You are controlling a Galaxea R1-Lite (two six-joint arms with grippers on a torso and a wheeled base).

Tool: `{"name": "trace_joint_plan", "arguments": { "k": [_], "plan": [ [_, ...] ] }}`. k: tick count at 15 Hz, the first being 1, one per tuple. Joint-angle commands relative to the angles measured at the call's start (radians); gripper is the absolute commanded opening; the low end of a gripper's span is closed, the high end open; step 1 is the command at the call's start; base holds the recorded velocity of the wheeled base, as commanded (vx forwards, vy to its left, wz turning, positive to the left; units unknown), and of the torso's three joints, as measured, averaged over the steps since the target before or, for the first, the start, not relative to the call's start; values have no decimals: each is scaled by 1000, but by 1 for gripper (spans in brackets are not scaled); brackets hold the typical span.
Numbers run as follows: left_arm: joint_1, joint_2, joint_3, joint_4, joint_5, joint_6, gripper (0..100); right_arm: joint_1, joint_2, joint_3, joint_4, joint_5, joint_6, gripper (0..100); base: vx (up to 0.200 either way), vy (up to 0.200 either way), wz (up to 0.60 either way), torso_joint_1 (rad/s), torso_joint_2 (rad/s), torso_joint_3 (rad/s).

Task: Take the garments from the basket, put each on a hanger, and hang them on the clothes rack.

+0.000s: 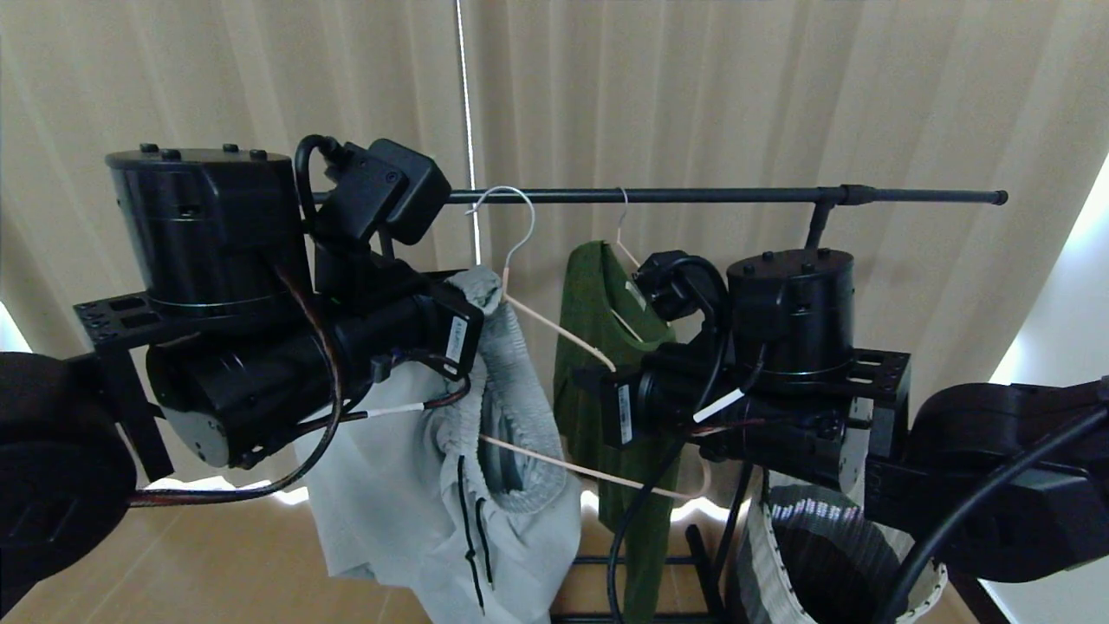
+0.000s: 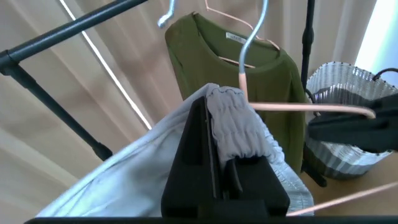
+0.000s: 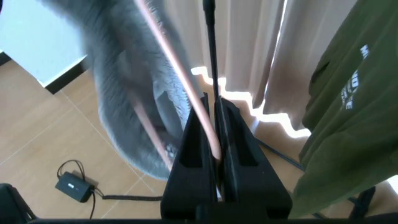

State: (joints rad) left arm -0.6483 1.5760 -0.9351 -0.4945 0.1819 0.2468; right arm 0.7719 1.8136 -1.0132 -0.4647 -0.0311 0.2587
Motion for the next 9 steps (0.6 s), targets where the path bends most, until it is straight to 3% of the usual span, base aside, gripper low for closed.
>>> {"name": "trace_joint_plan", "arguments": {
  "k": [1, 7, 9],
  "plan": [
    [-1, -13, 24, 2, -1, 2, 0, 0, -27, 1, -9, 0, 1, 0, 0, 0, 0, 0, 0, 0],
    [-1, -11, 42, -26, -4, 3, 0, 0, -54, 1, -14, -1, 2, 0, 0, 0, 0, 0, 0, 0],
    [1, -19, 47, -121, -65, 5, 0, 0, -53, 7, -11, -9, 2, 0, 0, 0, 0, 0, 0, 0]
  ]
}}
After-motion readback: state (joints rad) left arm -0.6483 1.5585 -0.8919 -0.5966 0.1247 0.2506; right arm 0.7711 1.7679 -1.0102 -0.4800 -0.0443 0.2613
